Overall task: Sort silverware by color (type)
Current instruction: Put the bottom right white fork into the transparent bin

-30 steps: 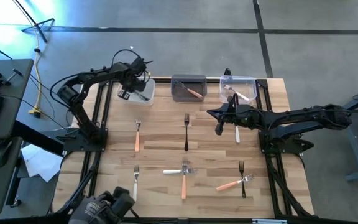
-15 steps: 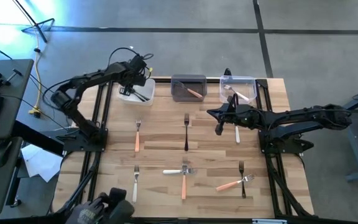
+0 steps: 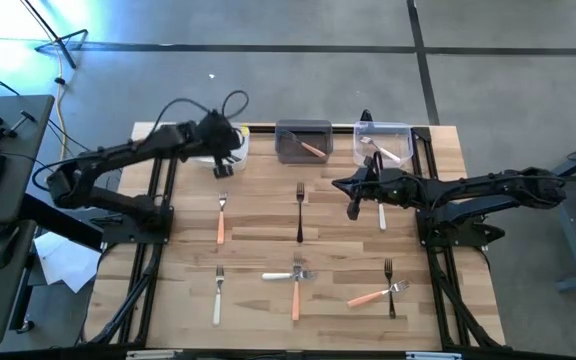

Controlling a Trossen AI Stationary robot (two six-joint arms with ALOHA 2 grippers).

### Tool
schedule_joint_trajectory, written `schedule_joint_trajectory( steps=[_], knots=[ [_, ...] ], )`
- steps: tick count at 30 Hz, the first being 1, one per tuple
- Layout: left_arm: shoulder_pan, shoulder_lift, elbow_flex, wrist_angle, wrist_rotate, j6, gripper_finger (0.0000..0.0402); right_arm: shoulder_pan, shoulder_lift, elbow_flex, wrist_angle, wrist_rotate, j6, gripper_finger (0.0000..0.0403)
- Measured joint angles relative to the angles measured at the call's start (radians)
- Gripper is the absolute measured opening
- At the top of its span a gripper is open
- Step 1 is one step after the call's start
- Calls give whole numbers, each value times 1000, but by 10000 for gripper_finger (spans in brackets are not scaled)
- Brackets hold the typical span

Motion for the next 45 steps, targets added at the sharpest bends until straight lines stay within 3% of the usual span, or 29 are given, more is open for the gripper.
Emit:
schedule_joint_trajectory(
  steps=[6,11,16,23,29,37,41,45],
  knots=[
    [-133,-57,-241,420,38,-257,2,0,0,3,-101,104,90,0],
    [-196,-43,-431,736,124,-389,1,0,0,65,-420,185,240,0],
    [-209,-40,-519,809,114,-427,1,1,0,102,-624,180,393,16],
    [-205,-40,-564,803,38,-431,0,1,0,107,-852,127,594,102],
    [-171,-39,-564,839,4,-383,0,21,0,107,-813,60,632,147],
    [-59,-39,-564,869,14,-347,0,148,1,107,-685,67,570,154],
    [-37,-39,-564,890,39,-338,0,228,33,107,-551,74,487,154],
    [-82,-41,-563,980,60,-327,0,326,112,108,-327,63,383,154]
  ],
)
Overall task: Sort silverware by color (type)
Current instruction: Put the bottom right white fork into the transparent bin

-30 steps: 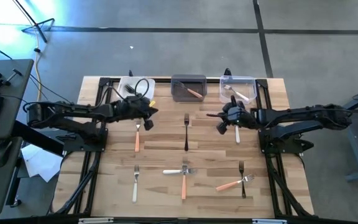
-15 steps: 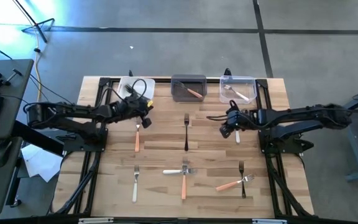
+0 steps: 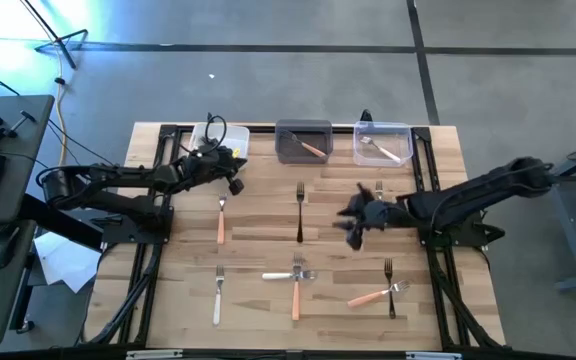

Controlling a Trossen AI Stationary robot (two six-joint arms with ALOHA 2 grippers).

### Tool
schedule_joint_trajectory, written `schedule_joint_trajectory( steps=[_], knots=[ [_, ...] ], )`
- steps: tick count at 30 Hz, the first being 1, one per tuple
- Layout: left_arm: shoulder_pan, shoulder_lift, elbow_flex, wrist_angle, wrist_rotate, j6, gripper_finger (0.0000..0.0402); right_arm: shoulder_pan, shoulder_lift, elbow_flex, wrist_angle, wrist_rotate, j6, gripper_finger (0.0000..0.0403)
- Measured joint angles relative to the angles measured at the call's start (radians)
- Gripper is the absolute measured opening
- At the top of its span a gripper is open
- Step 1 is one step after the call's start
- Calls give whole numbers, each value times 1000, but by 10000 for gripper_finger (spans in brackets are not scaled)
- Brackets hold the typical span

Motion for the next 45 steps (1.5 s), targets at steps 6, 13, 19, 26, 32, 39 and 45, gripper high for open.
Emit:
schedule_joint_trajectory(
  steps=[6,13,19,26,32,39,45],
  knots=[
    [-97,0,0,168,-73,24,0,141,157,29,144,-8,-1,162],
    [-145,0,0,241,-84,51,0,245,374,207,60,46,-4,231],
    [-146,2,0,240,-106,51,0,252,538,373,-72,67,19,272],
    [-146,2,0,231,-101,44,0,252,705,511,-147,29,20,275],
    [-154,2,0,204,-100,41,0,244,730,522,-140,-2,22,273],
    [-171,2,0,201,-101,42,0,237,739,521,-134,-51,20,225],
    [-171,2,0,197,-102,41,0,224,766,521,-123,-81,20,177]
  ],
)
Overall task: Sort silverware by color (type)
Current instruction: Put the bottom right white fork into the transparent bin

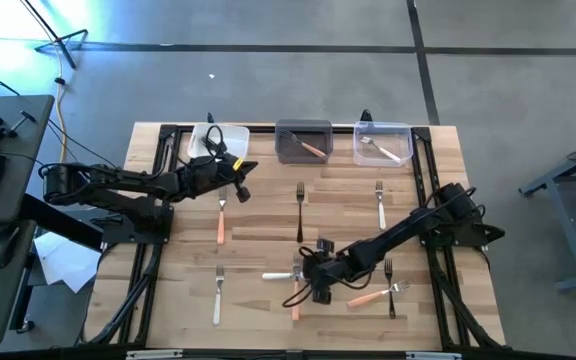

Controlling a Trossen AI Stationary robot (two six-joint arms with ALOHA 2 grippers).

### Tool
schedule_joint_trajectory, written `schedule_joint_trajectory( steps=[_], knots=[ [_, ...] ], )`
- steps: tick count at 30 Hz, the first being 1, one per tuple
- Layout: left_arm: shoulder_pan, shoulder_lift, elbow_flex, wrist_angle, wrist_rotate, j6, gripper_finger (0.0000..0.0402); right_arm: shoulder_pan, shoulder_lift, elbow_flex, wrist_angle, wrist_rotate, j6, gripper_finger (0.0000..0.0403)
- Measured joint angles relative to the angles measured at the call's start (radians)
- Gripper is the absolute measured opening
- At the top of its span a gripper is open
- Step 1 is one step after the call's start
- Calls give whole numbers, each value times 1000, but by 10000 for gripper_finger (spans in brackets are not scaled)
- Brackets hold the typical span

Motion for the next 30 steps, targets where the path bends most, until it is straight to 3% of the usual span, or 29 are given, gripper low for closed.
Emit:
schedule_joint_trajectory(
  steps=[10,20,27,30],
  knots=[
    [0,0,0,-5,0,0,0,-7,11,4,-6,-15,-46,82],
    [-18,0,0,-49,-27,-36,0,-15,-75,-2,-57,-92,-132,86],
    [-60,0,0,-37,-55,-35,0,-58,-239,0,-193,-57,-176,84],
    [-71,0,0,-39,-58,-35,0,-88,-348,0,-334,-5,-166,84]
  ],
)
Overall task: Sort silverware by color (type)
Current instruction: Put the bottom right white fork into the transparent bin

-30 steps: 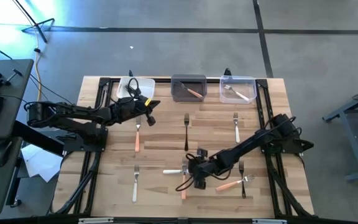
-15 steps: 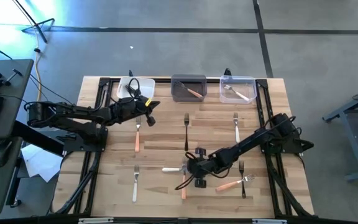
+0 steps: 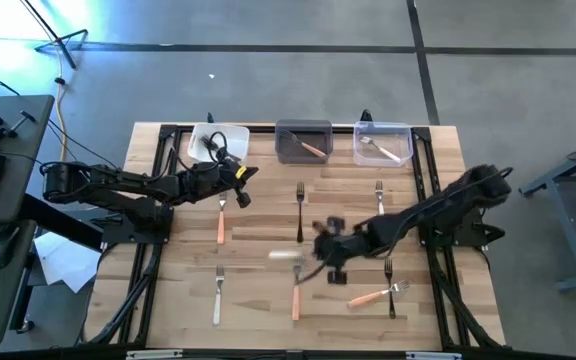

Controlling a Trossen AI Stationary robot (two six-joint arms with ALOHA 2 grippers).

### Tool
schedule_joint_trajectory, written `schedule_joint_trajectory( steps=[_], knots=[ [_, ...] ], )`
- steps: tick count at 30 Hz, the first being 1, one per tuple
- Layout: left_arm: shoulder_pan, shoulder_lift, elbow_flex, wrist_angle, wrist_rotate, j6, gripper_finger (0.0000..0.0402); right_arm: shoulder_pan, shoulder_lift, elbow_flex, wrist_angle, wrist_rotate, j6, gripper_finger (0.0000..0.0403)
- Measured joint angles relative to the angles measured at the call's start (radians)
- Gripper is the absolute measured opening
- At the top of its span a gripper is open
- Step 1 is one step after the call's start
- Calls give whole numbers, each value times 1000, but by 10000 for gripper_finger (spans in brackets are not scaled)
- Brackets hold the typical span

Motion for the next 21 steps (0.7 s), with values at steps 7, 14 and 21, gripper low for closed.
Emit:
schedule_joint_trajectory(
  steps=[7,14,21],
  knots=[
    [-9,0,0,0,-21,17,0,-172,-255,0,-429,131,91,85],
    [-9,0,0,0,-23,23,0,-571,-383,0,-691,201,38,85],
    [-8,0,0,0,-23,25,0,-947,-336,0,-631,146,-290,85]
  ],
)
